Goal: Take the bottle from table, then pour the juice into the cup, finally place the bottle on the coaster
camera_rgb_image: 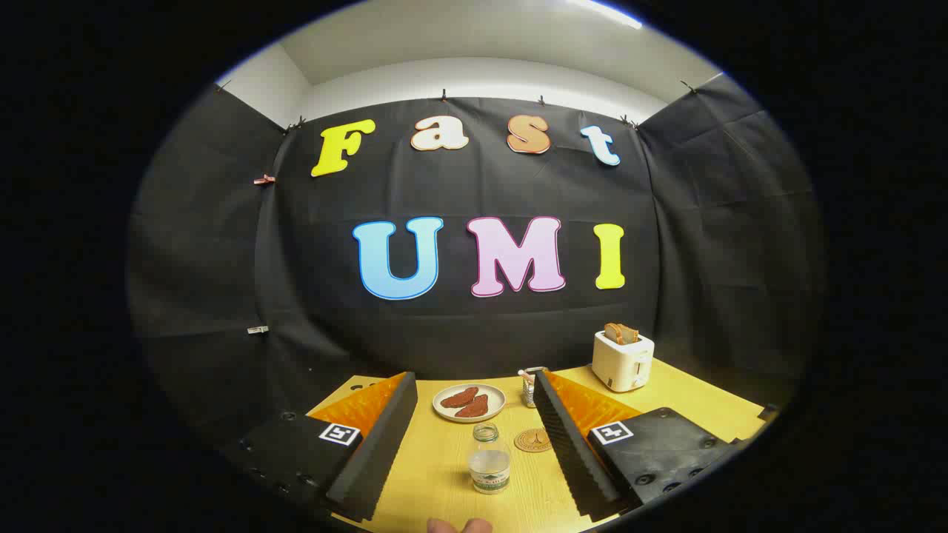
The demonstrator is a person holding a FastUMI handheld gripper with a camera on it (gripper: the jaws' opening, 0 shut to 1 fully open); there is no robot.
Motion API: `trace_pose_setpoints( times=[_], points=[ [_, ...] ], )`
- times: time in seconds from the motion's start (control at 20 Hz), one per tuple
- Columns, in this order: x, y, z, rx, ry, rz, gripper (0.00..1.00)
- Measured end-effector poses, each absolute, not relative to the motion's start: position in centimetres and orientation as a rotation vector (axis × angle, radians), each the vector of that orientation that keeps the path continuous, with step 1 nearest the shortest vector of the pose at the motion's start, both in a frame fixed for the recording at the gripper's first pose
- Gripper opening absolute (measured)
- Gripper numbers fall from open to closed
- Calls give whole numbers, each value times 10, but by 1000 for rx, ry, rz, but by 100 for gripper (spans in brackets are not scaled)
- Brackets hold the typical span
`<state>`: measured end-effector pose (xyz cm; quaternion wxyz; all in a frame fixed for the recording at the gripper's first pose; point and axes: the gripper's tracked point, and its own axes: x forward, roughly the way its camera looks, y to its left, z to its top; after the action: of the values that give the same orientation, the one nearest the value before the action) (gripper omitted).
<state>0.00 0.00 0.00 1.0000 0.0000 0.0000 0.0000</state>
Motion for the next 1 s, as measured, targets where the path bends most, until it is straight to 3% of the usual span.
trace_pose_setpoints(
  times=[1.0],
  points=[
    [15,6,-36,-40,-6,18,99]
  ],
)
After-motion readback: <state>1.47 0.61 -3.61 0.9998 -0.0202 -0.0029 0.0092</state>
